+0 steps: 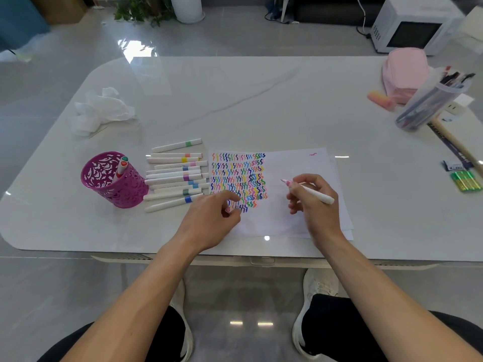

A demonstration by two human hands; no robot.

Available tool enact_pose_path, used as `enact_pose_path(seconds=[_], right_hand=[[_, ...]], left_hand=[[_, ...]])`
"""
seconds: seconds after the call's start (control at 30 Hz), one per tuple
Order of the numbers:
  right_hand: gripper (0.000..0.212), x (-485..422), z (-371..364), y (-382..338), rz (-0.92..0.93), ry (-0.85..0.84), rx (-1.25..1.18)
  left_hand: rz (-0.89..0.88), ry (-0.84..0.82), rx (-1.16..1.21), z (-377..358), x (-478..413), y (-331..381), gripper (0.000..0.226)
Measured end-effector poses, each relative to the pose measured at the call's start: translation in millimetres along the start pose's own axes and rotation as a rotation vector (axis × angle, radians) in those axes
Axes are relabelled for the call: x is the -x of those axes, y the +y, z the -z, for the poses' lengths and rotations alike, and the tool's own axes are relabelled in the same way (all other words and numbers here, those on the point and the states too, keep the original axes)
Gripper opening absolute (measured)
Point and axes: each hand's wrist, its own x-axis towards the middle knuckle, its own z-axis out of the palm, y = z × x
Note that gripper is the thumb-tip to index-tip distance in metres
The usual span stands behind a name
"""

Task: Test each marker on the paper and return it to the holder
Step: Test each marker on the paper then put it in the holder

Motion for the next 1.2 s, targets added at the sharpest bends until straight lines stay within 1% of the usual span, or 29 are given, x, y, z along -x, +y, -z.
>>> enact_pose_path(seconds=[0.07,0.13,0.2,0.27,0.33,0.47,0.6,0.8,1.0,1.13,1.2], right_hand=[[0.006,1,0,0,0.014,-0.009,0.012],[0.009,3,-1,-1,0.022,-0.031,0.025],[0.009,6,-3,-3,0.020,-0.059,0.014],[0.013,10,-6,-6,0.019,-0.093,-0.001],[0.016,13,-9,-7,0.026,-0.137,0.014],[0.006,19,-13,-7,0.040,-0.221,0.046],[0.007,20,-13,-8,0.052,-0.269,0.062],[0.009,21,-14,-8,0.046,-0.294,0.055],[0.009,24,-16,-6,0.045,-0.334,0.099],[0.008,22,-17,-6,0.043,-0.324,0.113],[0.011,22,-16,-7,0.044,-0.321,0.106]], left_hand=[[0.010,0.036,0.014,2,1,1,0.024],[0.021,0.067,0.050,5,2,3,0.021],[0.031,0.095,0.113,7,4,4,0.019],[0.044,0.111,0.187,8,5,5,0.015],[0.060,0.115,0.263,8,7,5,0.013],[0.073,0.093,0.396,6,10,5,0.019],[0.085,0.080,0.522,6,9,8,0.014],[0.079,0.040,0.526,6,10,10,0.014],[0.017,-0.018,0.465,5,12,10,0.015],[0.008,-0.038,0.459,6,11,9,0.010],[0.000,-0.052,0.491,6,11,11,0.012]])
